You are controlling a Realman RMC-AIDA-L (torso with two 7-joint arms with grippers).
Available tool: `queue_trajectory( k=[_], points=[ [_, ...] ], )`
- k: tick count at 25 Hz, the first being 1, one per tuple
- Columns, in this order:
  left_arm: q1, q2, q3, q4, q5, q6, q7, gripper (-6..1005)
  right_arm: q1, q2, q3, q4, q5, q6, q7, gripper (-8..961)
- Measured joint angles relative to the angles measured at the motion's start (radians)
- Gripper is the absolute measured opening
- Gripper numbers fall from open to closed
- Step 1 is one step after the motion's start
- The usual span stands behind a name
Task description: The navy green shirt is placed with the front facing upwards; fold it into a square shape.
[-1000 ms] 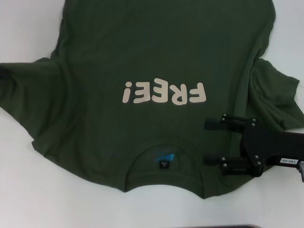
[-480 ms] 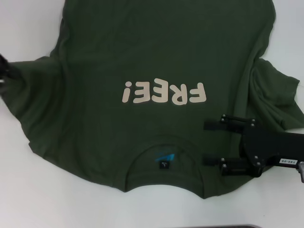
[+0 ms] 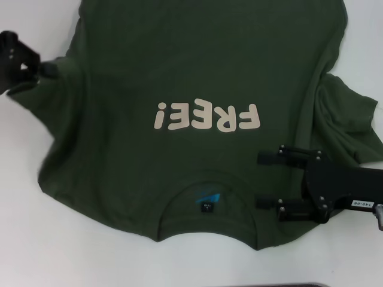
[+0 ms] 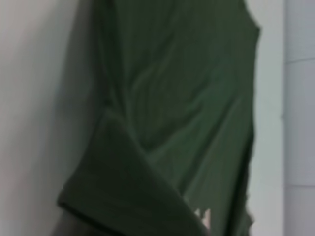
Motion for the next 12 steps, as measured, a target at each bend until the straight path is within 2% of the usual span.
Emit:
queue_trajectory(
  k=[12],
  points=[
    [-0.064, -0.129, 0.011, 0.121, -0.052, -0.284, 0.007, 69, 0.001, -0.003, 0.004, 0.000, 0.000, 0.001, 0.000, 885]
  ],
)
